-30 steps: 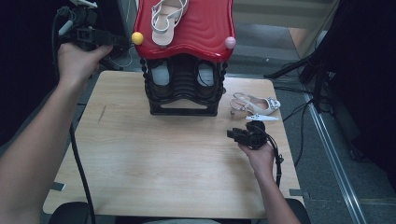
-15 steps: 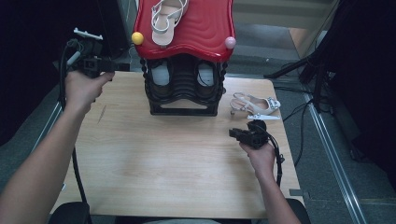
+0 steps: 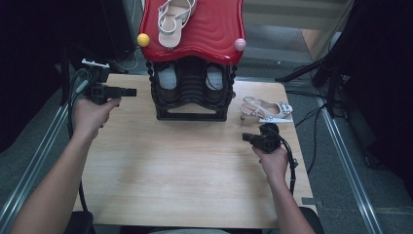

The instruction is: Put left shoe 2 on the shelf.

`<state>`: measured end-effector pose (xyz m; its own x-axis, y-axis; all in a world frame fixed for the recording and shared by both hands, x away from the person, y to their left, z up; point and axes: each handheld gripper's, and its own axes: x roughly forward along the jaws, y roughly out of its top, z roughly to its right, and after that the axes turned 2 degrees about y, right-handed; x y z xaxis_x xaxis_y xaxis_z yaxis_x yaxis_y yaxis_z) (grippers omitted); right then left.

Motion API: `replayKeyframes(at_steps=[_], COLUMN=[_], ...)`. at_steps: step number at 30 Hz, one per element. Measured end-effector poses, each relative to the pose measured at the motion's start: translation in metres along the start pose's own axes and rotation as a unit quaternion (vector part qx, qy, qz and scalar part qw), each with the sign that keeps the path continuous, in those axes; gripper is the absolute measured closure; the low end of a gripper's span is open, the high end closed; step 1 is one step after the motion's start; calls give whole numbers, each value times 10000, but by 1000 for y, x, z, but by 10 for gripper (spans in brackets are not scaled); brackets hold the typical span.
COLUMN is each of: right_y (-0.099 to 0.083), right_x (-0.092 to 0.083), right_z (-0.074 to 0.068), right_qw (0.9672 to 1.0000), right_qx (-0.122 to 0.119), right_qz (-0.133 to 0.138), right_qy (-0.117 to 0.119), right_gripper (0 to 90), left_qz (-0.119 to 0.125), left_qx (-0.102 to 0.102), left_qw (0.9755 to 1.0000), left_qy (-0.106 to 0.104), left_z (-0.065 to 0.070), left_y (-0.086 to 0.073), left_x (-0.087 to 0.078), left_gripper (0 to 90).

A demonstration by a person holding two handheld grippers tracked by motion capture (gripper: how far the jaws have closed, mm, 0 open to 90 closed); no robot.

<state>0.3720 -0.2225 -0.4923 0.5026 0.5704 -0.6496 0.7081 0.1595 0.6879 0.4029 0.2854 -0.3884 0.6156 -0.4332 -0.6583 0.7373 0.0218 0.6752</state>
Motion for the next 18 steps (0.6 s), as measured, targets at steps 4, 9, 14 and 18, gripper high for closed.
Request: replayKeyframes(at_steps=[4,9,14,18], right_y=[2,3,11,16], right_x=[2,5,5,4], right_z=[3,6,10,14], right_qw=[10000,9999,9997,9995], right_qx=[59,144,213,284], right_qz=[32,18,55,84], right_qy=[-11,-17,-75,-93], right_gripper=[900,900,900,900], left_qz=[-71,-160,-178,-192], left_qx=[-1,75,81,57], left_qw=[10000,9998,9998,9997], left_qy=[-22,-48,-102,-141], left_z=[-3,-8,-9,-9], left_y=[-13,-28,-46,-59], left_x=[6,11,14,17], left_gripper=[449,445,442,438])
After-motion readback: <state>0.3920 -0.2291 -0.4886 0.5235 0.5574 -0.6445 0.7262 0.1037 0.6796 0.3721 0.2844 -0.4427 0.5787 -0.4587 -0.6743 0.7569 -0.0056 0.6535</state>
